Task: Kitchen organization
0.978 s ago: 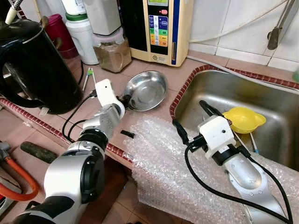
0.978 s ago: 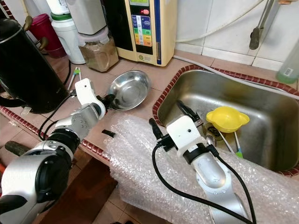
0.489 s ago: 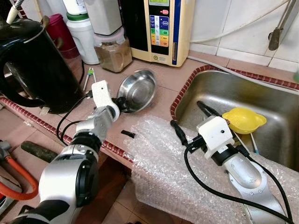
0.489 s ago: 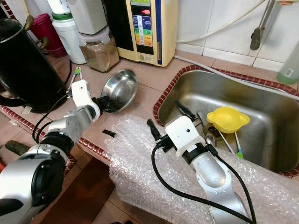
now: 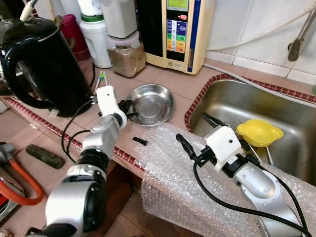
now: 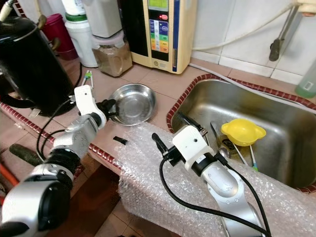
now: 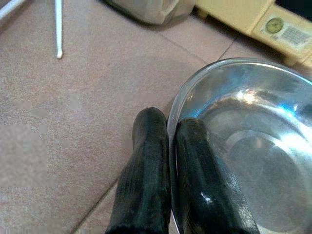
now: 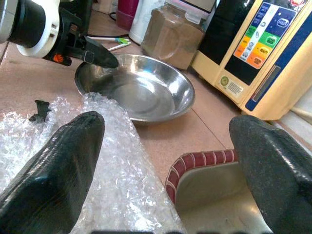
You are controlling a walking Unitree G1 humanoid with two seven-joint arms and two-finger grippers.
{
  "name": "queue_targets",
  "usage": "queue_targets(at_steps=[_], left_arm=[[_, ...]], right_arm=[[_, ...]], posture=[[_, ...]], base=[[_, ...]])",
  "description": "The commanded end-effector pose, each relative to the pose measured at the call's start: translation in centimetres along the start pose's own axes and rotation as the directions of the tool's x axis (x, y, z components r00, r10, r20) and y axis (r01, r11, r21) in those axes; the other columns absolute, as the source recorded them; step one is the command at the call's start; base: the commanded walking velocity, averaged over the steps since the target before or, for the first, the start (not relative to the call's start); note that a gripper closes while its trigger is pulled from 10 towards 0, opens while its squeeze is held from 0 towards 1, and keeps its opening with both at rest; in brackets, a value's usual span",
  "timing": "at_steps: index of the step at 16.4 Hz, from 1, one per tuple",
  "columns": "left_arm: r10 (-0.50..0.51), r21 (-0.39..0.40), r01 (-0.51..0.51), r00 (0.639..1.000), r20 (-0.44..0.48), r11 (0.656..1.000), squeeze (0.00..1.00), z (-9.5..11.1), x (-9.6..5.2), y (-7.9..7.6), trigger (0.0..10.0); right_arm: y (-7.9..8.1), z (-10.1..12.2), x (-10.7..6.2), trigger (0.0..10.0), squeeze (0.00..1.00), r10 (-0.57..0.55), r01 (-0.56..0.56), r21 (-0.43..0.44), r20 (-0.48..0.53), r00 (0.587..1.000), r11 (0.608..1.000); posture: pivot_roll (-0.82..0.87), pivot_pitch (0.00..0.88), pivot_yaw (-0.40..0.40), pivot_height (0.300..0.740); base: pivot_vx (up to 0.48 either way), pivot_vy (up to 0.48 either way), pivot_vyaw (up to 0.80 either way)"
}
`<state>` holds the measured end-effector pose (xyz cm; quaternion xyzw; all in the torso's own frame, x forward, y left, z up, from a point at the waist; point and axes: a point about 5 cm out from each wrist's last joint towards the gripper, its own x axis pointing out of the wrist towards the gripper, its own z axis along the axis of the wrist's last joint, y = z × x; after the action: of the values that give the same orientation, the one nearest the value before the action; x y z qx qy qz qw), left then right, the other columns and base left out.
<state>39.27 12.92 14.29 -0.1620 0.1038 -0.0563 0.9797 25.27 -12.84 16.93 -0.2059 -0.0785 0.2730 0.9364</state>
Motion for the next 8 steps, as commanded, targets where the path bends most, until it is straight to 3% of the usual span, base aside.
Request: queue_targets(at_steps=[1,2,5,8], left_arm=[[-0.001,-0.002,0.0,1.0,-0.004,1.0,0.0,-0.7,-0.2,0.1,0.0],[-0.015,-0.029,0.016,0.999,0.032,0.999,0.0,-0.5,-0.2,-0.3,0.0],[-0.077,0.015,0.075,0.974,0.214,0.997,0.0,1.3,-0.6,-1.8,0.0],[-0.147,0.068,0.131,0.922,0.359,0.989,0.0,3.1,-1.3,-3.6,0.0]], right_arm=[[-0.1,0.0,0.1,10.0,0.0,0.002,-0.002,-0.008,0.001,1.0,1.0],[-0.4,-0.1,0.1,10.0,0.0,-0.019,0.019,-0.015,0.003,1.0,1.0],[-1.9,0.1,0.4,10.0,0.0,-0.145,0.144,0.019,0.019,0.989,0.989],[-3.2,0.3,1.0,10.0,0.0,-0.298,0.292,0.144,0.021,0.954,0.945]], posture=[[-0.11,0.041,0.075,0.74],[-0.12,0.035,0.073,0.74],[-0.12,0.027,0.068,0.74],[-0.13,0.025,0.065,0.74]], base=[[0.0,0.0,0.0],[0.0,0.0,0.0],[0.0,0.0,0.0],[0.0,0.0,0.0]])
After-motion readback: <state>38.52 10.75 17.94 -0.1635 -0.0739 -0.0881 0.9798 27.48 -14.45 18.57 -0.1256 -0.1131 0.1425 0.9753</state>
